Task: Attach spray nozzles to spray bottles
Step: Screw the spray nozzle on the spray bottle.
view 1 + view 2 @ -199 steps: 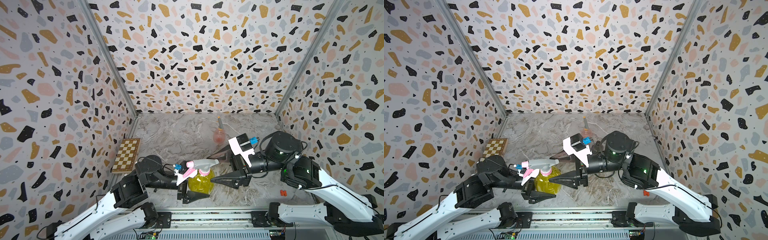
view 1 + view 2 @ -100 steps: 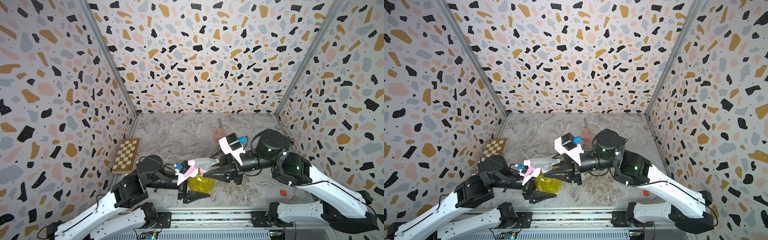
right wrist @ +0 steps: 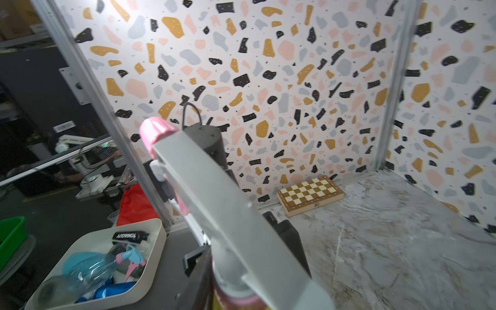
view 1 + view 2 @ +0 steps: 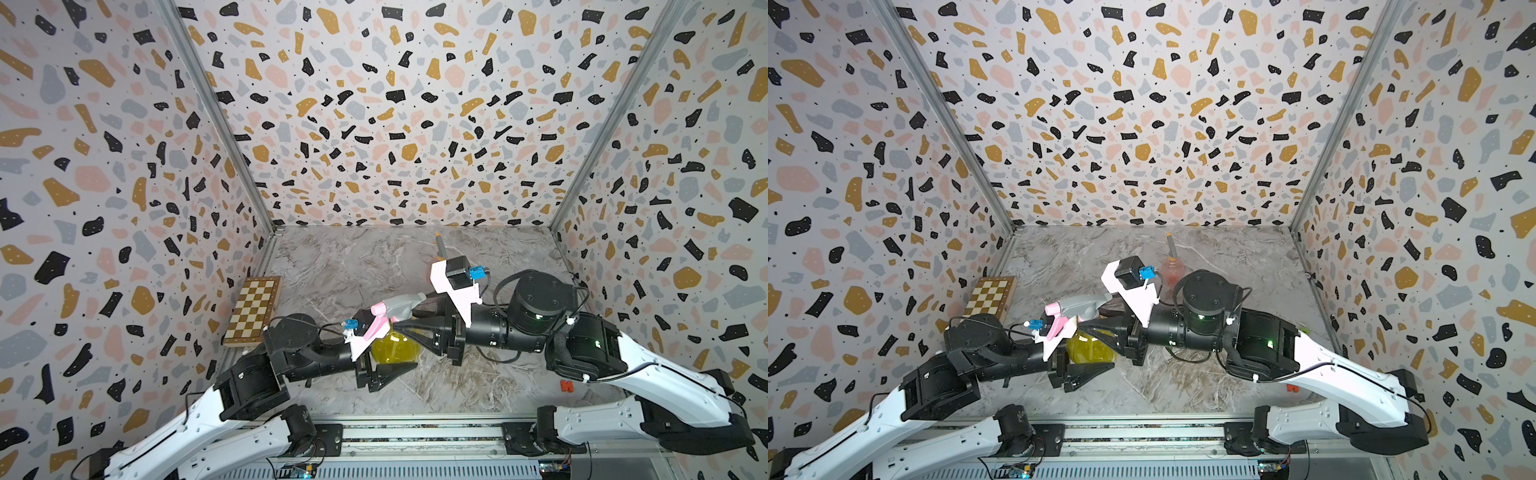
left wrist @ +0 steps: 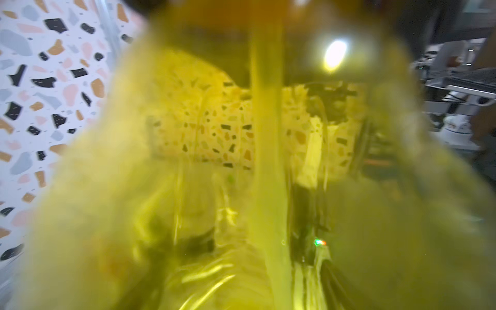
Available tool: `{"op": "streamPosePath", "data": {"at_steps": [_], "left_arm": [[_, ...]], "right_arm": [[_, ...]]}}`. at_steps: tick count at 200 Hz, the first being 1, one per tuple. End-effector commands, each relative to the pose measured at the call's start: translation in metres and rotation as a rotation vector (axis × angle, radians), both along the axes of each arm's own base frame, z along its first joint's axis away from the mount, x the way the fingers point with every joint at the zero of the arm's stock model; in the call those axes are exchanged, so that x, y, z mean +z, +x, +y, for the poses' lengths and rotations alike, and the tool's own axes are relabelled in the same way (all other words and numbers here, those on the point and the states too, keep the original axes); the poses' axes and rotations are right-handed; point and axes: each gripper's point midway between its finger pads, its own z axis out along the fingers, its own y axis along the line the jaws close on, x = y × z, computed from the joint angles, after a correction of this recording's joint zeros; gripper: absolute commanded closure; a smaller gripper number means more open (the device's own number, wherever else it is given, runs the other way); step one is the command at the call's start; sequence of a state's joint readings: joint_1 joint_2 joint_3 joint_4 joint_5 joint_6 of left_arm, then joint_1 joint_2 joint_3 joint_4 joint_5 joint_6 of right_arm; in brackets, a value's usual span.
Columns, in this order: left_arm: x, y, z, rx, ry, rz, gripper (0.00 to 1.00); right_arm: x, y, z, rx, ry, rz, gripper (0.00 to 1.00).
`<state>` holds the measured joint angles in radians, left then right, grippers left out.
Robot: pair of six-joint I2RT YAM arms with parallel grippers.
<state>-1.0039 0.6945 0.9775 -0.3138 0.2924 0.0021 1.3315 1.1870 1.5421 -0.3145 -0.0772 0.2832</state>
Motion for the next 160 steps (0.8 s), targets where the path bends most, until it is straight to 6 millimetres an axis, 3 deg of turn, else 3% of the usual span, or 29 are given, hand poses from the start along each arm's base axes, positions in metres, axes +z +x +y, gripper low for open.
{"op": "streamPosePath", "data": {"at_steps": [1, 33, 55, 81, 111, 139, 160], "left_arm": [[0.049, 0.052, 0.007, 0.275, -0.143, -0.108, 1.0], [0.043, 0.071, 0.005, 0.359, -0.145, -0.085, 1.0], [0.04, 0.074, 0.005, 0.375, -0.151, -0.071, 1.0], [0.039, 0.07, 0.008, 0.364, -0.151, -0.059, 1.0], [0.039, 0.056, 0.011, 0.309, -0.14, -0.057, 1.0], [0.039, 0.033, 0.007, 0.182, -0.12, -0.067, 1.0], [0.031, 0.014, 0.006, 0.081, -0.086, -0.065, 1.0]], "right_arm": [[-0.107, -0.004, 0.03, -0.106, -0.297, 0.256, 0.82], [-0.119, 0.012, 0.048, -0.296, -0.286, 0.305, 0.85], [-0.119, 0.021, 0.05, -0.381, -0.25, 0.322, 0.84], [-0.099, 0.024, 0.039, -0.384, -0.189, 0.287, 0.71], [-0.062, 0.009, 0.013, -0.262, -0.109, 0.16, 0.41], [-0.033, -0.019, -0.012, -0.091, -0.035, 0.068, 0.3], [-0.024, -0.036, -0.025, 0.012, -0.031, 0.004, 0.26]]}}
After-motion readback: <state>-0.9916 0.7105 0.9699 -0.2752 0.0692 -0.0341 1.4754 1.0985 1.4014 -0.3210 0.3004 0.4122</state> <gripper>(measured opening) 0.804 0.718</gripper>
